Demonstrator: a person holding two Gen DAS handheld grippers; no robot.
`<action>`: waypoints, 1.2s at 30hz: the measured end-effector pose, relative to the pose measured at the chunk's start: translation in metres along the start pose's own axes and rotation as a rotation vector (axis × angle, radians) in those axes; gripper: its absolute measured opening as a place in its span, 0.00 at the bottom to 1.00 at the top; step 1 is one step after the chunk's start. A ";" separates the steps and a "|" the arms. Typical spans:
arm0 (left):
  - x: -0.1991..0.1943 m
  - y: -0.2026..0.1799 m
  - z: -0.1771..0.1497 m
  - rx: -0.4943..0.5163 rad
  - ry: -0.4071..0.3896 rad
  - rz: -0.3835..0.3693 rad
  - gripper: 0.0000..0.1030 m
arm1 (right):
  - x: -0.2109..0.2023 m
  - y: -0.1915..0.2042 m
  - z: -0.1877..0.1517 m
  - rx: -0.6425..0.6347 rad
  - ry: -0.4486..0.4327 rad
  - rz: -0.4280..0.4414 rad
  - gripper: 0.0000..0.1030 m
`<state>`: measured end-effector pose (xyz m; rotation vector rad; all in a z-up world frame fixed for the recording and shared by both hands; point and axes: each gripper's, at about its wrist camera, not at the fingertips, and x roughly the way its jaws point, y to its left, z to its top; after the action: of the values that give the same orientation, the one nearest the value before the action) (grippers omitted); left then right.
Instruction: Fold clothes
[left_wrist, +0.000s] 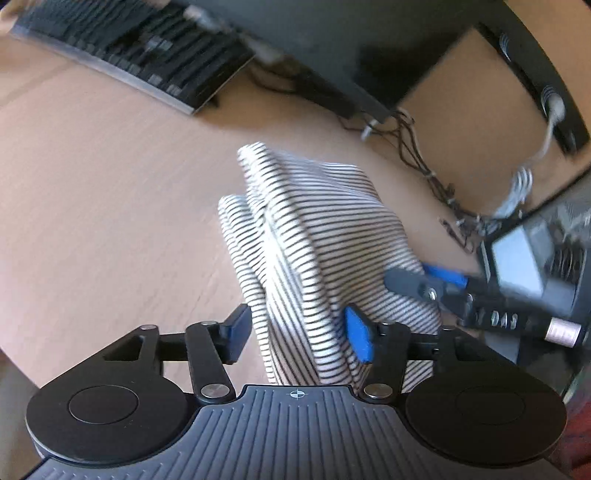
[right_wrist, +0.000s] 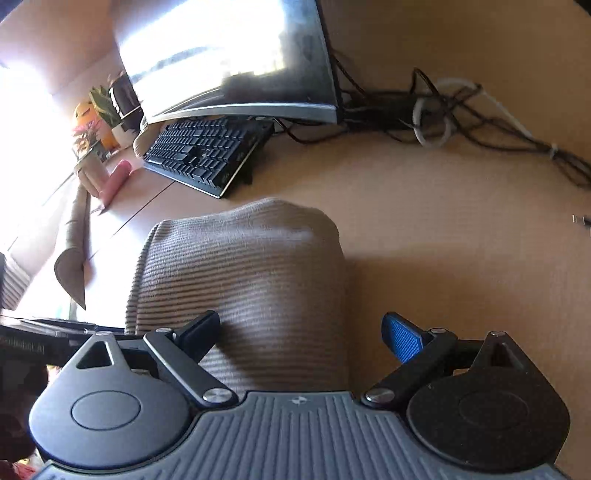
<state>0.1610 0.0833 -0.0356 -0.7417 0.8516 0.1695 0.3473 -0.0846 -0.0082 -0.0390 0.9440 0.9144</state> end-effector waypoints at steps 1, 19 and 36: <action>-0.002 -0.001 0.002 0.005 -0.005 0.001 0.62 | -0.001 -0.001 -0.003 0.010 0.001 0.002 0.93; 0.036 -0.026 0.064 0.096 -0.081 -0.011 0.64 | -0.023 0.021 0.031 -0.179 -0.158 -0.043 0.68; 0.033 -0.034 0.072 0.169 -0.082 0.040 0.71 | -0.005 0.015 0.027 -0.208 -0.088 -0.146 0.76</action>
<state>0.2421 0.1005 -0.0107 -0.5563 0.7921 0.1602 0.3539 -0.0672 0.0167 -0.2398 0.7520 0.8686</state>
